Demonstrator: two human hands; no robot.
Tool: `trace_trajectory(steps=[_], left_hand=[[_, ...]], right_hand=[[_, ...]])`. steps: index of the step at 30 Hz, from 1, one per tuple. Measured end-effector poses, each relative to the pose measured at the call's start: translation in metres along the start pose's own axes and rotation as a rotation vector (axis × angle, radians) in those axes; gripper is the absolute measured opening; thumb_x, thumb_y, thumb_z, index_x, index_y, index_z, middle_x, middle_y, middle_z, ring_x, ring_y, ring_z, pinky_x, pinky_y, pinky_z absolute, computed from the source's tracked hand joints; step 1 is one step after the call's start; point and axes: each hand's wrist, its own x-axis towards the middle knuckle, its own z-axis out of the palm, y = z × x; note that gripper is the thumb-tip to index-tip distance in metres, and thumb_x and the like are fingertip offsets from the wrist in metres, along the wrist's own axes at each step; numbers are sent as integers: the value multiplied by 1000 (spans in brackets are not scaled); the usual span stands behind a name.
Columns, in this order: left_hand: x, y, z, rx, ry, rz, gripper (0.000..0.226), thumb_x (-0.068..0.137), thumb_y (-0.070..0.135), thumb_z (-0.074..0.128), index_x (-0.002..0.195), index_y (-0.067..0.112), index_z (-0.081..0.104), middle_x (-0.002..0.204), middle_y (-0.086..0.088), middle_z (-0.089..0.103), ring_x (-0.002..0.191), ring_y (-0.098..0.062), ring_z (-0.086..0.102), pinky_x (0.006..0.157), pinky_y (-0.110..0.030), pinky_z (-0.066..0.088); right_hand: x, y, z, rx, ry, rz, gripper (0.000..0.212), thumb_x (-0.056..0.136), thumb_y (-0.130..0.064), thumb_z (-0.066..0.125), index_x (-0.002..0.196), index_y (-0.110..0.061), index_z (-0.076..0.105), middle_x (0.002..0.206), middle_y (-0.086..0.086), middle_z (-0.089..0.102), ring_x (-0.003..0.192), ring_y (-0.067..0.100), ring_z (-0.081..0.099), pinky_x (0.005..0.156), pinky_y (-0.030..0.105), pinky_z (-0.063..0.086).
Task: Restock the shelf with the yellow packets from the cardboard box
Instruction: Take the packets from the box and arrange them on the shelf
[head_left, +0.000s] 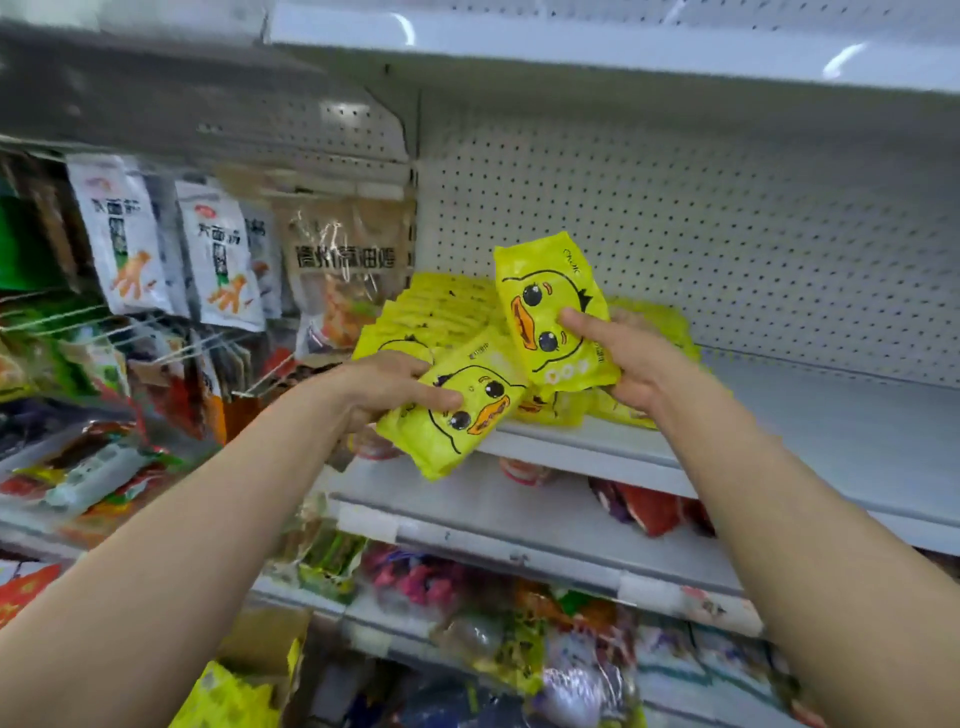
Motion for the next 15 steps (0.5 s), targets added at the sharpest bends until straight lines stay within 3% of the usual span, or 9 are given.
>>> trace_trajectory(steps=[3,6,7,9,10,12,15], left_hand=[[30,28,37,68,-53,-10,35,74,19,81,106,9,70,99,-5,76,90,-20,73,83,-35,58],[56,51,72,157,-109,-16,39,73,19,83,108,8,70,98,-8,76,94,-25,72,90,-42,56],[65,58,83,196,-117,-6,36,74,19,83,106,9,71,95,-6,76,89,-20,73,87,-38,58],[80,73,105,285,-128,20,32,74,19,84,103,13,71,90,1,75,77,-8,72,73,-25,59],[88,80,114,331,-135,26,39,72,21,85,107,13,70,94,2,74,80,-8,72,74,-25,59],[106,91,131,439,-140,24,62,68,26,88,124,10,64,116,-2,70,106,-19,66,91,-33,53],[128,106,151,588,-133,37,83,69,31,87,141,13,49,146,-3,47,137,-25,40,109,-40,35]], right_hand=[[-11,-17,-46,-28,84,-42,58,64,-22,83,117,-5,67,103,16,75,89,30,73,79,51,60],[-20,-28,-88,-38,140,-86,31,76,-13,78,106,-6,69,89,12,76,74,25,74,66,44,62],[-23,-30,-100,-39,162,-100,21,80,-11,76,100,-9,70,85,10,77,72,23,74,62,41,62],[-26,-30,-126,-69,219,-124,20,81,-12,77,99,-10,69,87,8,77,74,23,74,62,40,62],[-27,-29,-137,-93,238,-127,25,79,-14,78,102,-10,68,91,8,77,76,24,74,64,41,62],[-29,-27,-157,-132,265,-120,29,77,-16,80,104,-12,68,96,10,77,78,25,74,67,45,61],[-30,-26,-182,-152,300,-108,26,77,-16,81,101,-13,70,96,12,76,81,29,73,75,51,59]])
